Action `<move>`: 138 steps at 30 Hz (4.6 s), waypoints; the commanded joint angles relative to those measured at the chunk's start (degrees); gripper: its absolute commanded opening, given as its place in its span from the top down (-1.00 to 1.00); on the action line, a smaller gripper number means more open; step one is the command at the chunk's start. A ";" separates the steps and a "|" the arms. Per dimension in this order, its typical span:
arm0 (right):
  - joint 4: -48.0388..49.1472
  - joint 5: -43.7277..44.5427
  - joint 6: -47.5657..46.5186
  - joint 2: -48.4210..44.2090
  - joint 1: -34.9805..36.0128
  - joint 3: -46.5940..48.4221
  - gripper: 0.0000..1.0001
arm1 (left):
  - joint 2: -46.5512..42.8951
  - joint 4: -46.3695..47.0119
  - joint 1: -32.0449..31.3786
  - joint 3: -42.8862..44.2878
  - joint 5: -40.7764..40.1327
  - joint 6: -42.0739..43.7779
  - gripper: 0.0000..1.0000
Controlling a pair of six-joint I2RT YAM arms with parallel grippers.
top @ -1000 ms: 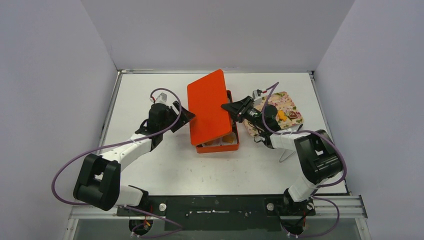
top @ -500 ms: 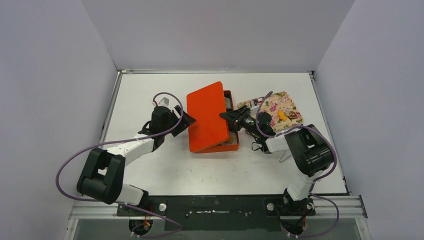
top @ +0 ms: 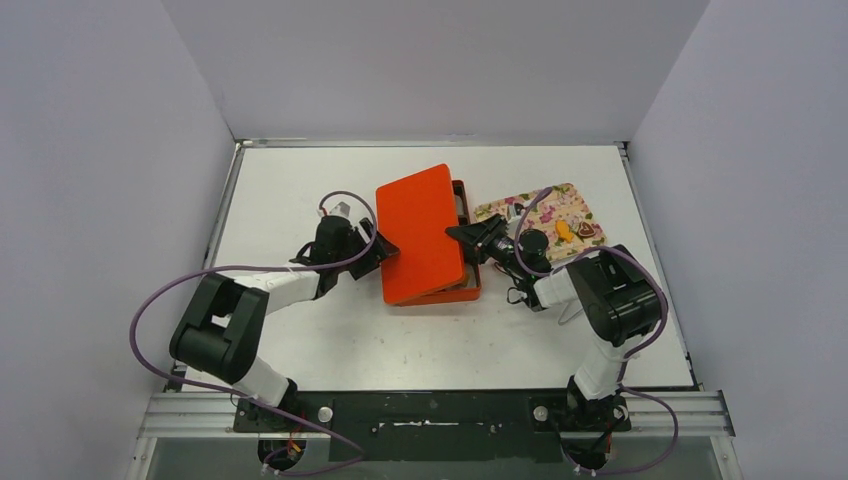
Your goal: Pack the cookies
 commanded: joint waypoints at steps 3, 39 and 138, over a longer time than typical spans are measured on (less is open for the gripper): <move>9.00 1.47 0.77 1.75 -1.40 -0.19 1.00 | 1.51 3.01 -0.75 3.93 1.58 -0.10 -0.36; -41.92 3.73 -31.57 -9.75 -5.93 11.50 -0.30 | 6.54 0.51 -2.77 12.06 1.93 -0.99 -0.13; -54.95 -2.75 -44.40 -1.90 -9.28 26.48 -0.35 | 14.06 -7.81 6.40 25.38 10.58 16.91 -0.26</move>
